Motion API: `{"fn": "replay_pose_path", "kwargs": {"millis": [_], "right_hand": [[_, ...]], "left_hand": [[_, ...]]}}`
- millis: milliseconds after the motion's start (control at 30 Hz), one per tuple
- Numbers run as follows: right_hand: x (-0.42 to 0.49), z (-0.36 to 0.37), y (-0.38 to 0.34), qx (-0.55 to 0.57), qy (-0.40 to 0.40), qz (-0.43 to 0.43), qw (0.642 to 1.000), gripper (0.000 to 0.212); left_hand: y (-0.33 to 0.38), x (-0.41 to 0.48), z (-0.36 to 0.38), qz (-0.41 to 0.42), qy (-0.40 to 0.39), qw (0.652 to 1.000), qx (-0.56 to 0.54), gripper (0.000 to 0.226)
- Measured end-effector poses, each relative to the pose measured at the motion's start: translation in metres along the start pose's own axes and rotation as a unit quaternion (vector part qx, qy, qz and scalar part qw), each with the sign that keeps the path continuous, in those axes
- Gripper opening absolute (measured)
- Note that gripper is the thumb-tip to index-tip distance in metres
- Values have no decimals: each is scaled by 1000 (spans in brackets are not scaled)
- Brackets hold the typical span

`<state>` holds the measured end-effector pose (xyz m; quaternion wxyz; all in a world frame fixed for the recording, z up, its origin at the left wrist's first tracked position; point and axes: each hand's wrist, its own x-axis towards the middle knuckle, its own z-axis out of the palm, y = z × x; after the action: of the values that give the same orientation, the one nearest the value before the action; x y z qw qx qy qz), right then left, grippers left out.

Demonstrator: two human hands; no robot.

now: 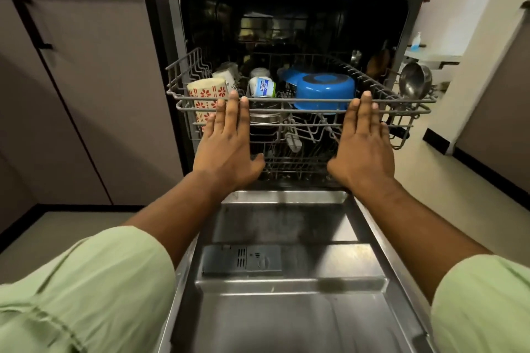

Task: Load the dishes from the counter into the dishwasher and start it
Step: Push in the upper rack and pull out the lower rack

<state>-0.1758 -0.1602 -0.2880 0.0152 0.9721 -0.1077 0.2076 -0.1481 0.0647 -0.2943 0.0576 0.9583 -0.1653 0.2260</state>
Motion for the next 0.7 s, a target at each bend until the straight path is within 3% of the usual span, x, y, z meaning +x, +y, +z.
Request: {"fn": "replay_pose_path", "kwargs": {"millis": [233, 433, 700], "right_hand": [[28, 11, 1, -17, 13, -9, 1000, 111], [60, 24, -9, 0, 21, -24, 999, 107], [118, 42, 6, 24, 41, -83, 995, 103]], "left_hand": [[-8, 28, 12, 5, -11, 1000, 12, 107], [-18, 62, 12, -8, -66, 997, 51, 108], [-9, 119, 33, -73, -68, 994, 47, 106]]}}
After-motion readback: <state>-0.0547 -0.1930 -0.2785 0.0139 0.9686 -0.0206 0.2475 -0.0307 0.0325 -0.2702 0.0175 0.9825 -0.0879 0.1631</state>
